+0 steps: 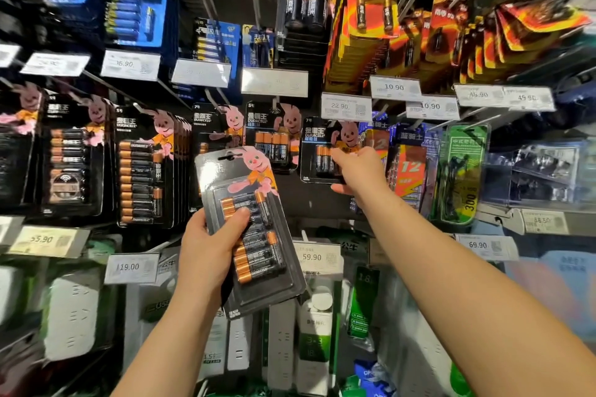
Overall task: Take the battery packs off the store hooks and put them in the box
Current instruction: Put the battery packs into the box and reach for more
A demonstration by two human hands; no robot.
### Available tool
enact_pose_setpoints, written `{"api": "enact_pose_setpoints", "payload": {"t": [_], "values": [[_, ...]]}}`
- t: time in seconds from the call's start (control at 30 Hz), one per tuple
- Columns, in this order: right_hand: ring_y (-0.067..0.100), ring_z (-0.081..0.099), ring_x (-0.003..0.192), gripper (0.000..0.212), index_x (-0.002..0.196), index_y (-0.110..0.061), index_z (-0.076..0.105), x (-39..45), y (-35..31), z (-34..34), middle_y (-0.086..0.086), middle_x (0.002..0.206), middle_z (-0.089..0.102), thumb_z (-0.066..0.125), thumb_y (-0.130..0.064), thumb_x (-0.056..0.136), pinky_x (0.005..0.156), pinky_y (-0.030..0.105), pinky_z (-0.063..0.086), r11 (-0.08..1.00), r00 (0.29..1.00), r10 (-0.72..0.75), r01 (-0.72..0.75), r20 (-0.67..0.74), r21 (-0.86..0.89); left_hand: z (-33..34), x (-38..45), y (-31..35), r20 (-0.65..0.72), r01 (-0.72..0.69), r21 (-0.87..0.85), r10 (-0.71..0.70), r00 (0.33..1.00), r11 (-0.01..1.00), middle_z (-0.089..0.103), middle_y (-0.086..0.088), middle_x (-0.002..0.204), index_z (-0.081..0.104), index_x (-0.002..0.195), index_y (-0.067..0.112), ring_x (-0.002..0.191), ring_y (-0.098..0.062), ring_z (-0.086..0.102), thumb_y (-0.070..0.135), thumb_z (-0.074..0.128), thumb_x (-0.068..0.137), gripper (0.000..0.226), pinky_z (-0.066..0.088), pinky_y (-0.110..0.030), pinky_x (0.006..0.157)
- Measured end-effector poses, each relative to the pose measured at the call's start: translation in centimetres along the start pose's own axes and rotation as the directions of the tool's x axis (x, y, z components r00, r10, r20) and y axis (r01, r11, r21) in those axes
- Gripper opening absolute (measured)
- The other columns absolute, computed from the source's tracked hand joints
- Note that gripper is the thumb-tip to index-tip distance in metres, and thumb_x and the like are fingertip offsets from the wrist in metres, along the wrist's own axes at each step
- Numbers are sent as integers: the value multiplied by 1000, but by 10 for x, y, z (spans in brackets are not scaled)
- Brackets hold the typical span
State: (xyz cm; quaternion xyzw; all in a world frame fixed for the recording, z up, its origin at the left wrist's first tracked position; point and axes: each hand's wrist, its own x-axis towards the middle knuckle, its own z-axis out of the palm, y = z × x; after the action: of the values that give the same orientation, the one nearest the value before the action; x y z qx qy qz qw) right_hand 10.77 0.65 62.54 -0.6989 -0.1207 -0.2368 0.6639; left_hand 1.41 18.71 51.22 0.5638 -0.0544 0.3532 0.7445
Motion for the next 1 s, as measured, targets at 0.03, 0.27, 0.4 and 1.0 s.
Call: {"api": "enact_pose_setpoints", "payload": {"t": [0.03,0.27,0.4,1.0], "values": [[12,47,68,26,75,-17,43,-2,1,-2,-4,67,42,61,-25,93,66,36,60,1000,1000,-7,7,2,-23,-1,1,-1,0,-1,2,1,1000,1000,75,-8,100,65,99,22,90,-27,72,19,71,88,14,56,-50,88],[18,49,105,44,125,-17,42,-38,25,-17,1,121,45,61,-36,90,87,34,42,939,976,-195,160,-91,-304,-11,1,0,-5,-17,13,17,1000,1000,75,-5,102,66,109,19,92,-26,73,32,80,78,36,57,-52,87],[15,47,115,37,123,-19,53,-83,37,3,-3,125,45,62,-32,89,96,31,39,830,935,-312,355,170,-431,-15,3,-2,-11,-23,8,23,1000,1000,75,-6,103,66,110,18,91,-24,73,29,80,78,37,58,-46,82],[13,60,77,14,83,-23,55,-115,20,108,-6,82,62,66,-31,86,74,35,48,945,889,-122,240,442,-223,-76,34,11,-55,-90,91,95,994,992,75,1,95,64,105,21,82,-12,73,24,73,85,21,54,-20,61]]}}
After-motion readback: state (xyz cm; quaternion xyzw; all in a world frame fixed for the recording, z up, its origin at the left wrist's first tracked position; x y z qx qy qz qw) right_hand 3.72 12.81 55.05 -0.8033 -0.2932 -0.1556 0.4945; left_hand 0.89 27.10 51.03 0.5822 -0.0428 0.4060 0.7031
